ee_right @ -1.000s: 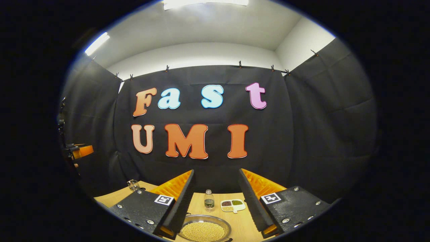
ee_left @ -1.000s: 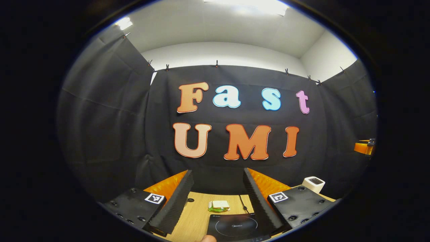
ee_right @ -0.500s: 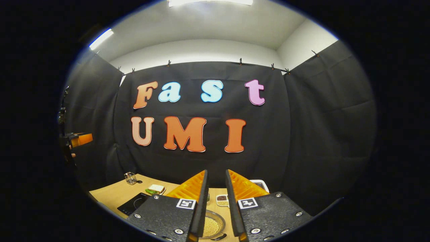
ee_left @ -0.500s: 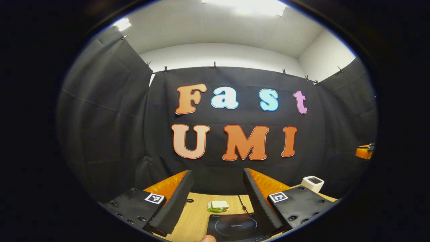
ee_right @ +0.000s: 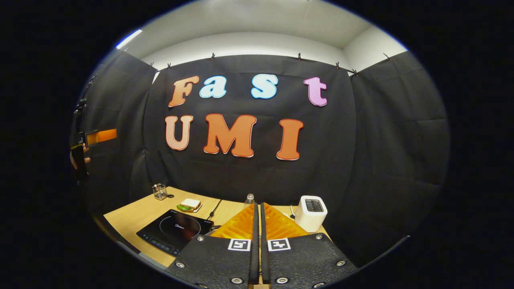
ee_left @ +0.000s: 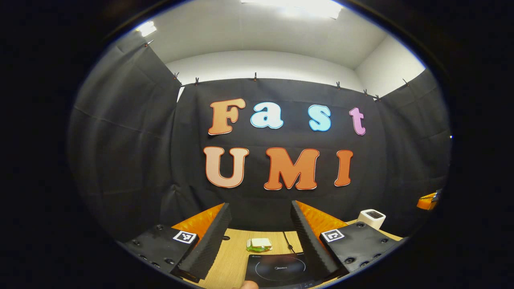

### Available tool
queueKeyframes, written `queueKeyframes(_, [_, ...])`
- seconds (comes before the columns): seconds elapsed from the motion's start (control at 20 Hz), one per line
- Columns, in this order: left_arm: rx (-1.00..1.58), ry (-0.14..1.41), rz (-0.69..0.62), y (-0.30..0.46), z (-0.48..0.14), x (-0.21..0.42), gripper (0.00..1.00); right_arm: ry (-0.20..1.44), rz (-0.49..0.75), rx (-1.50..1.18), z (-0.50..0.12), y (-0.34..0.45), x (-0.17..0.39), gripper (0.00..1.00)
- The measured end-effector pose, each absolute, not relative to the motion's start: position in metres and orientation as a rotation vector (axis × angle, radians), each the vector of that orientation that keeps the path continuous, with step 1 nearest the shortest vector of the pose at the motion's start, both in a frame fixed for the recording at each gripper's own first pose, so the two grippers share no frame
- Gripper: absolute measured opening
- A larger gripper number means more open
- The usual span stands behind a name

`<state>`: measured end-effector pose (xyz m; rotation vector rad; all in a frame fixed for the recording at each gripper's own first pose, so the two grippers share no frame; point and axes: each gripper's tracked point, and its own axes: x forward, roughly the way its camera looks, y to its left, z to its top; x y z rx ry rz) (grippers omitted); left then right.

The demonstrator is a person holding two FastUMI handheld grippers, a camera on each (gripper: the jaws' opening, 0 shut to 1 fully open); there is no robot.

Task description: First push the handle of the pot to place it horizontally, then grasp the pot with both hands and set it on the induction cooktop.

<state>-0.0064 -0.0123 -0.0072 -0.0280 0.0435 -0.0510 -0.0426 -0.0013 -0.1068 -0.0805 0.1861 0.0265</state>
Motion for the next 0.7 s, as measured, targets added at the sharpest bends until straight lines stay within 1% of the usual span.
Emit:
queueKeyframes(0.05, [-0.029, 0.042, -0.051, -0.012, -0.008, -0.008, 1.00, 0.211, 0.035, -0.070, -0.120, 0.001, -0.043, 0.00])
queueKeyframes(0.35, [-0.033, 0.042, -0.046, -0.009, -0.009, -0.013, 1.00, 0.402, 0.057, -0.022, -0.203, -0.003, -0.056, 0.00])
queueKeyframes(0.4, [-0.038, 0.047, -0.050, -0.010, -0.010, -0.014, 0.97, 0.433, 0.062, -0.007, -0.216, -0.003, -0.058, 0.00])
queueKeyframes(0.45, [-0.042, 0.052, -0.052, -0.010, -0.012, -0.014, 1.00, 0.457, 0.063, 0.009, -0.227, -0.005, -0.061, 0.00])
queueKeyframes(0.7, [-0.039, 0.063, -0.041, -0.009, -0.017, -0.018, 1.00, 0.571, 0.066, 0.059, -0.282, -0.008, -0.069, 0.00])
